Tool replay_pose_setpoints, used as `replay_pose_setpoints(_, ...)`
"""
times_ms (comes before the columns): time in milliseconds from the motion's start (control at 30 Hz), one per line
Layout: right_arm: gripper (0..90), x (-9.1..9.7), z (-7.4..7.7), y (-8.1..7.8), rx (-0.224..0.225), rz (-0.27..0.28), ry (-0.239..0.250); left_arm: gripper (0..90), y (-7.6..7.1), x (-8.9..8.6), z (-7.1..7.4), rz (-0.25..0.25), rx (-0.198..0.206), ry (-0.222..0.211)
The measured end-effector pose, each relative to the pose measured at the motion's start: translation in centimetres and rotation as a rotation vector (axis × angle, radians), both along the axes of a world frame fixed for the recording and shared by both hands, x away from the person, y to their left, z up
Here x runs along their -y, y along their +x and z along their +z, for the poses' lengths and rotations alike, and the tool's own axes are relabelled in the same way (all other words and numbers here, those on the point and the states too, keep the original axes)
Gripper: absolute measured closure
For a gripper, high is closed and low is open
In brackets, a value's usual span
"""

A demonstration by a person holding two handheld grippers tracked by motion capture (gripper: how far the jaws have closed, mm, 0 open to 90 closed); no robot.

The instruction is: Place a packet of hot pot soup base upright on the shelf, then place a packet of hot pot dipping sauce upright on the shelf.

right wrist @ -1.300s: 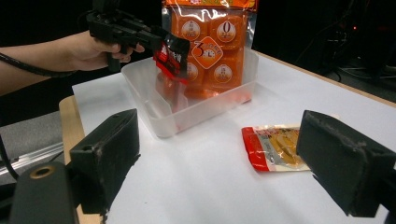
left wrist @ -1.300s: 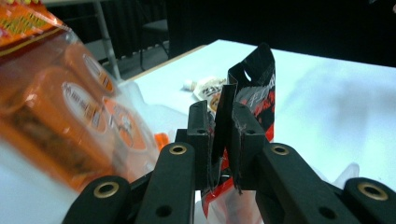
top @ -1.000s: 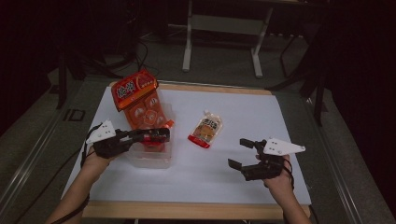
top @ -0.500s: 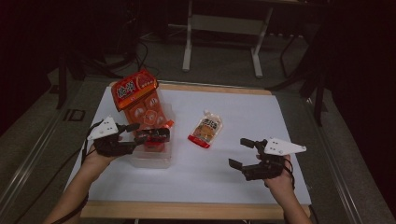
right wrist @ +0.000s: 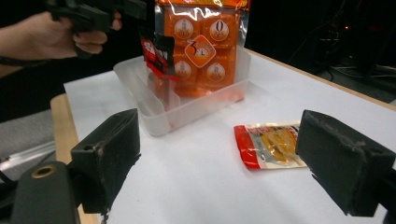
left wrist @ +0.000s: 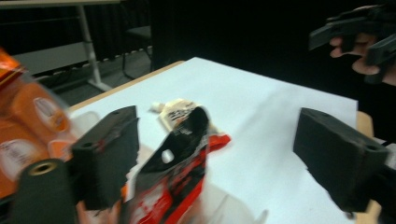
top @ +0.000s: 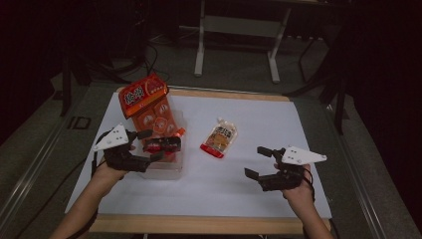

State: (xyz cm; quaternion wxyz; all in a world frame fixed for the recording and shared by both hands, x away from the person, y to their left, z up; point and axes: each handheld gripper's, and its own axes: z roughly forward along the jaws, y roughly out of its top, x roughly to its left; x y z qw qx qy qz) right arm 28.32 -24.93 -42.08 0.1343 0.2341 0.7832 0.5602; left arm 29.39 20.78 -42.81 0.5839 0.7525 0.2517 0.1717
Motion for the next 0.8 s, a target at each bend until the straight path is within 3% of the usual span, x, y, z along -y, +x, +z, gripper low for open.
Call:
replay_pose_setpoints(100,13.8,-0.1,0.0,0.0,0.014,-0.003,-0.018,9.2,-0.5,0.8,0.3,-0.010,0.013,0.004)
replay_pose_setpoints(300,14.4,-0.2,-0.2,0.2,0.020,0.003,-0.044,7.1,-1.8,2.3,0.8,-0.027,0.042,0.016)
replay_pose_setpoints(567,13.3,0.3,0.2,0.6,0.029,-0.038,-0.011,7.1,-3.3,4.0,0.7,-0.057,0.040,0.014)
replay_pose_setpoints(667,12.9,0.4,0.5,0.9,0.055,-0.062,-0.029,6.6,-4.0,4.8,0.7,-0.075,0.052,0.003)
replay_pose_setpoints(800,12.6,0.4,0.8,1.4,0.042,-0.089,-0.038,5.6,-4.7,5.7,0.6,-0.101,0.063,-0.001)
